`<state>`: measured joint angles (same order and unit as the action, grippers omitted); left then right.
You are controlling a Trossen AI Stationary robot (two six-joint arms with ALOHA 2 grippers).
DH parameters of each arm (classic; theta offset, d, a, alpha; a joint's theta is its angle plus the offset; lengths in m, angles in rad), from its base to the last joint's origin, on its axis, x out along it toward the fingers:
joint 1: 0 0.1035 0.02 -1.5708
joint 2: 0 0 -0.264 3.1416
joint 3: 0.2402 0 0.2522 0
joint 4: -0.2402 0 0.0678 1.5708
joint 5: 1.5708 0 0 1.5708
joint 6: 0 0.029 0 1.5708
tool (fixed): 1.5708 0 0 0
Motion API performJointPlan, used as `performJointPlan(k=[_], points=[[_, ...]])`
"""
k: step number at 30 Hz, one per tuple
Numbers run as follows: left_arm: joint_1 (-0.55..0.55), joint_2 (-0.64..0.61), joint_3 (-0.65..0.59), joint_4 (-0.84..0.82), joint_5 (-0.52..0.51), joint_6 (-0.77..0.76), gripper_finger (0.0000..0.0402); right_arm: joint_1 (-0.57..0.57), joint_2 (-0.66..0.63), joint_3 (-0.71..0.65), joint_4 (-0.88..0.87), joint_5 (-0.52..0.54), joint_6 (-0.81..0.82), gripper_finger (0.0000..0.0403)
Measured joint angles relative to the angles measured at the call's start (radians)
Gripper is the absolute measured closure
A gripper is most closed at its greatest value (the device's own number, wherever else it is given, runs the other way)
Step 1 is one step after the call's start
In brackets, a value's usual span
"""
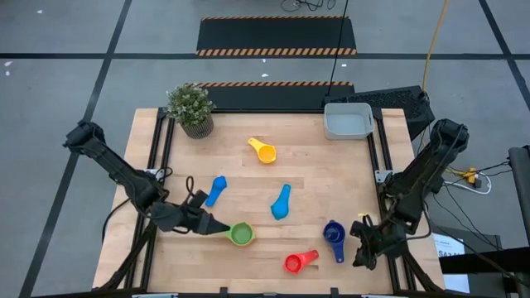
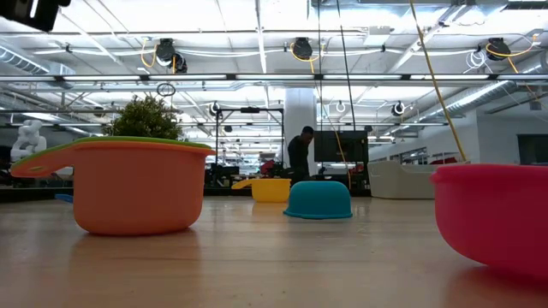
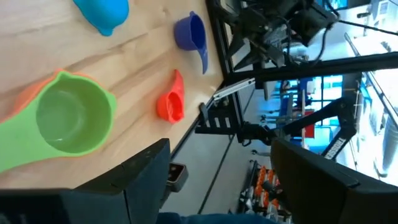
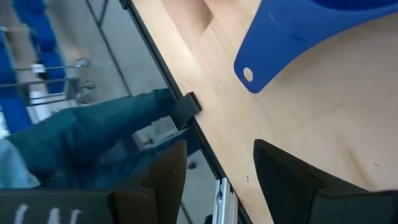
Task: Nest measuring cups in basket
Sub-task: Stack the dark blue measuring cup on the green measuring cup
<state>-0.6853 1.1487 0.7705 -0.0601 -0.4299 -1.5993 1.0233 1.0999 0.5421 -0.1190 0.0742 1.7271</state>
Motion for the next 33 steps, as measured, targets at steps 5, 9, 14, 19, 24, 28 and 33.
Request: performJointPlan(k=[5, 9, 14, 19, 24, 28, 33], points=[[-0.013, 0.087, 0.053, -0.016, -0.001, -0.014, 0.0119, 0.000, 0.000, -0.092, 0.122, 0.001, 0.067, 0.0202], [0.001, 0.181, 0.086, 0.002, 0.031, -0.043, 0.0119, 0.000, 0.000, -0.113, 0.156, 0.004, 0.127, 0.0182], [0.017, 0.293, 0.123, 0.105, 0.114, -0.057, 0.0119, 0.000, 0.000, -0.113, 0.127, 0.006, 0.125, 0.0161], [0.009, 0.376, 0.214, 0.136, 0.115, -0.020, 0.0119, 0.000, 0.000, -0.113, 0.099, 0.003, 0.120, 0.0147], [0.013, 0.438, 0.318, 0.064, 0.088, 0.041, 0.0119, 0.000, 0.000, -0.119, 0.086, 0.004, 0.086, 0.0138], [0.021, 0.482, 0.383, 0.031, 0.069, 0.080, 0.0119, 0.000, 0.000, -0.156, 0.103, 0.005, 0.091, 0.0132], [0.035, 0.523, 0.425, 0.025, 0.062, 0.080, 0.0119, 0.000, 0.000, -0.219, 0.190, 0.004, 0.106, 0.0128]])
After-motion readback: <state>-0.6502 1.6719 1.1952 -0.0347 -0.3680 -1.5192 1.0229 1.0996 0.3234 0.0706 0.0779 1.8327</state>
